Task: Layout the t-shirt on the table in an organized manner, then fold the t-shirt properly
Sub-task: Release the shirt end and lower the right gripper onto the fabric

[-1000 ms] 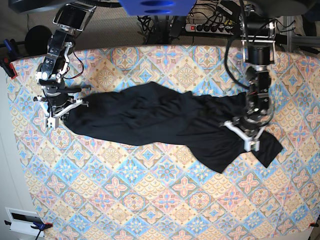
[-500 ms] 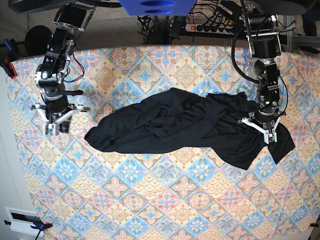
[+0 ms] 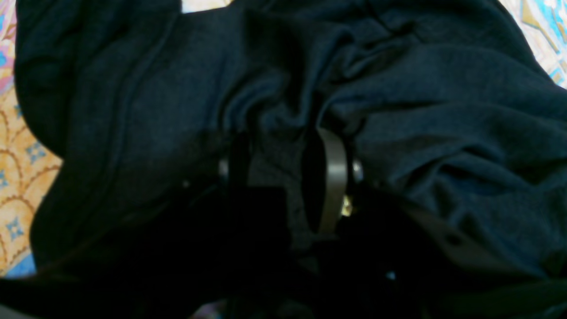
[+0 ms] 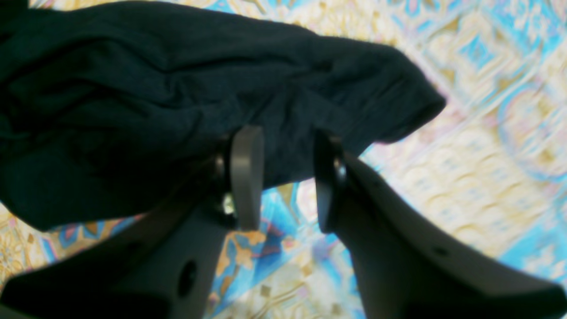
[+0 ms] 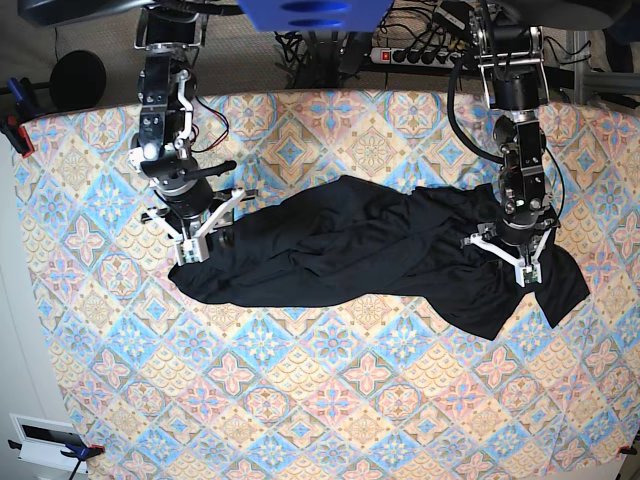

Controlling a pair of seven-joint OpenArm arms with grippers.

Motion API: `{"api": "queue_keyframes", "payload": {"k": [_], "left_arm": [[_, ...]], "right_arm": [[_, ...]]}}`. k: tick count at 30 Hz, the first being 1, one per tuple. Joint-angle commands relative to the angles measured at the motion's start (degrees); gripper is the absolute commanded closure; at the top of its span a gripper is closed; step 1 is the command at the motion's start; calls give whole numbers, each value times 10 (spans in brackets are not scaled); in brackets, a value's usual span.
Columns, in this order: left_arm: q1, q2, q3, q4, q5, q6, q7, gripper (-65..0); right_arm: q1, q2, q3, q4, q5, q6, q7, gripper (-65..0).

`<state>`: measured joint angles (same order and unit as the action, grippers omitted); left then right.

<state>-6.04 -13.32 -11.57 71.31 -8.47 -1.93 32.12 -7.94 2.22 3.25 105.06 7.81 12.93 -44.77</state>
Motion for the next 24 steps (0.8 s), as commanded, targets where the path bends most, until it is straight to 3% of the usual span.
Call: {"api": "queue_keyframes", "payload": {"k": [1,6,10,15,20,24], "left_arm": [[-3,1,2,3,-5,-9,19,-229],[-2,4,2,3,-5,-9,19,-229],[0,4,2,3,-5,-10,19,-229],[10,3,3,3,-5,-10,19,-229],[13,3,3,3,-5,-10,19,-229],[13,3,3,3,-5,-10,19,-229]], "right_arm": [[3,0,-1,-12,4,0,8,-185],[19,-2,-1,-105,2,0,9,-188],[88,-2,0,-106,0,0,4,-188],[110,-1,1,-113,0,0,4,-188],[178,1,-5,-153,0,-55,4,-188],[214,1,-5,-221,-1,-62,7,-188]]}}
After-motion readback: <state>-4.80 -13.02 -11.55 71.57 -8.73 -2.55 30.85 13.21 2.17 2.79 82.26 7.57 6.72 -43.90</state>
